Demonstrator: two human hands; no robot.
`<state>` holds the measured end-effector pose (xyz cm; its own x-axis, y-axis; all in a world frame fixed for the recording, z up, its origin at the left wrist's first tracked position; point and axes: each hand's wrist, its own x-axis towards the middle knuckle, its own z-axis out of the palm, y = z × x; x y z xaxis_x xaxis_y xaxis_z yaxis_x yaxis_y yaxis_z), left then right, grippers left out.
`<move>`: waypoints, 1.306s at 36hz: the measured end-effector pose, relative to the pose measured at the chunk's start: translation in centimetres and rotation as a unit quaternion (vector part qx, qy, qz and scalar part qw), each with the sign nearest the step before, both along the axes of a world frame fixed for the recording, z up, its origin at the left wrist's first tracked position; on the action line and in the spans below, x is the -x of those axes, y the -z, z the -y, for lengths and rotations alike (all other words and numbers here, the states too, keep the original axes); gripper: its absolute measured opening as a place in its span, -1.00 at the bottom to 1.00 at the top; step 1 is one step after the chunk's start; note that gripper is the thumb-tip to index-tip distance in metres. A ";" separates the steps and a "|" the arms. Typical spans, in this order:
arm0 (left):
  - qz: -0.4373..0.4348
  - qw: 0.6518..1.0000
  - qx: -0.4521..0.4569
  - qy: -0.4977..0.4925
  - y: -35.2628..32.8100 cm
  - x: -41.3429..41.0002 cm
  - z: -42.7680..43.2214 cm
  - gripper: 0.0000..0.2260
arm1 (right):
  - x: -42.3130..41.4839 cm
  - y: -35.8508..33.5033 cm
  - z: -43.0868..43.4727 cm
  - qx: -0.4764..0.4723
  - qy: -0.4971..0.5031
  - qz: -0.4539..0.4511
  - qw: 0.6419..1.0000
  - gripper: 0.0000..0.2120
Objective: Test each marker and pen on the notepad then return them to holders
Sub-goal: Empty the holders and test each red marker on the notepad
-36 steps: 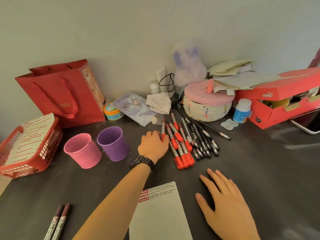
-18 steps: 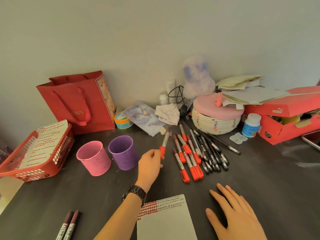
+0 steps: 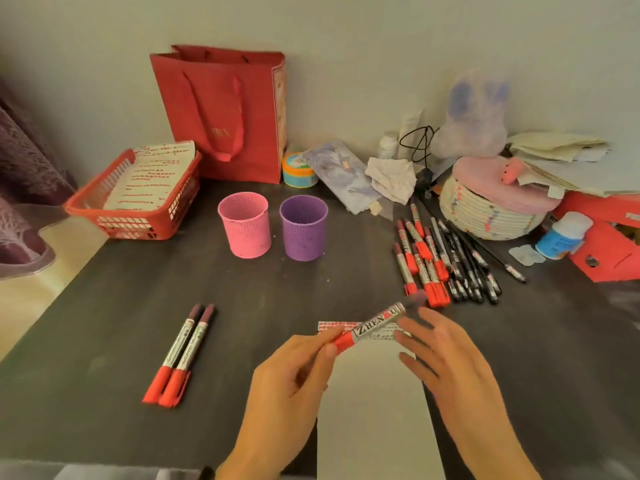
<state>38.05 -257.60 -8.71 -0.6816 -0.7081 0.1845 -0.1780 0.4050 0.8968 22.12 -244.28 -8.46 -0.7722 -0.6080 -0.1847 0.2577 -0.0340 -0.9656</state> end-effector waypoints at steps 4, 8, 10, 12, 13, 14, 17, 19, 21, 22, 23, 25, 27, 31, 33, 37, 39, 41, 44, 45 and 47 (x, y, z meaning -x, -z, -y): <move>0.031 0.998 0.060 0.003 0.5 -1.6 -0.3 -0.75 | -3.0 -0.6 2.8 0.032 -0.009 0.040 0.999 -0.54; 0.041 0.999 0.024 -0.016 0.6 -2.7 -0.2 -0.79 | -5.3 -0.4 3.9 0.034 0.020 0.041 0.998 -0.61; 0.046 0.998 -0.029 -0.010 0.8 -3.0 0.0 -0.81 | -6.2 -0.2 3.9 0.040 0.018 0.046 0.998 -0.60; 0.060 0.997 -0.055 -0.009 0.8 -2.9 -0.1 -0.77 | -7.1 0.0 3.8 0.054 0.014 0.043 0.998 -0.61; 0.074 0.996 -0.053 -0.015 0.9 -2.6 -0.2 -0.73 | -7.5 0.1 3.8 0.062 0.017 0.043 0.997 -0.62; 0.091 0.995 -0.044 -0.024 0.9 -2.4 -0.5 -0.69 | -8.0 0.2 3.7 0.074 0.023 0.050 0.996 -0.63; 0.117 0.992 -0.002 -0.053 1.2 -1.9 -1.4 -0.59 | -9.1 0.2 3.7 0.153 0.037 0.130 0.979 -0.79; 0.119 0.989 0.053 -0.072 1.5 -1.6 -2.2 -0.53 | -9.5 -0.1 3.7 0.202 0.053 0.214 0.954 -0.83; 0.134 0.979 0.120 -0.092 1.8 -1.3 -2.9 -0.56 | -9.6 -0.2 3.9 0.224 0.091 0.294 0.925 -0.73; 0.139 0.974 0.149 -0.101 1.8 -1.1 -3.2 -0.58 | -9.5 -0.3 3.9 0.224 0.113 0.321 0.913 -0.67; 0.143 0.969 0.170 -0.109 1.6 -1.1 -3.5 -0.60 | -9.3 -0.4 4.0 0.221 0.132 0.334 0.907 -0.61; 0.148 0.961 0.201 -0.119 1.5 -1.2 -4.0 -0.59 | -9.0 -0.5 3.9 0.218 0.153 0.333 0.905 -0.52; 0.136 0.958 0.228 -0.109 1.6 -1.2 -4.3 -0.59 | -8.5 -1.0 3.7 0.212 0.164 0.322 0.908 -0.47; 0.129 0.968 0.203 -0.073 1.5 -1.2 -4.9 -0.61 | -8.1 -1.7 3.7 0.204 0.149 0.308 0.917 -0.45; 0.162 0.978 0.124 -0.049 1.3 -1.4 -4.9 -0.58 | -8.0 -2.0 3.4 0.209 0.125 0.302 0.922 -0.44; 0.192 0.973 -0.106 -0.069 2.9 -3.4 -2.9 -0.52 | -3.2 -3.8 0.6 0.263 0.122 0.200 0.936 -0.46; 0.157 0.976 -0.109 -0.102 2.9 -4.8 -1.5 -0.50 | 0.1 -4.9 -0.6 0.297 0.111 0.172 0.933 -0.46; 0.082 0.984 -0.114 -0.110 2.6 -5.0 -0.9 -0.46 | 1.9 -5.0 -0.4 0.303 0.088 0.182 0.932 -0.48; 0.010 0.989 -0.130 -0.075 1.9 -3.4 0.1 -0.43 | 2.2 -3.9 1.6 0.249 0.065 0.186 0.948 -0.52; 0.006 0.991 -0.121 -0.062 1.8 -2.7 0.7 -0.43 | 2.0 -3.4 2.2 0.220 0.052 0.180 0.957 -0.53; 0.017 0.995 -0.092 -0.046 1.7 -1.4 2.2 -0.47 | 1.6 -2.2 3.1 0.159 0.022 0.159 0.974 -0.47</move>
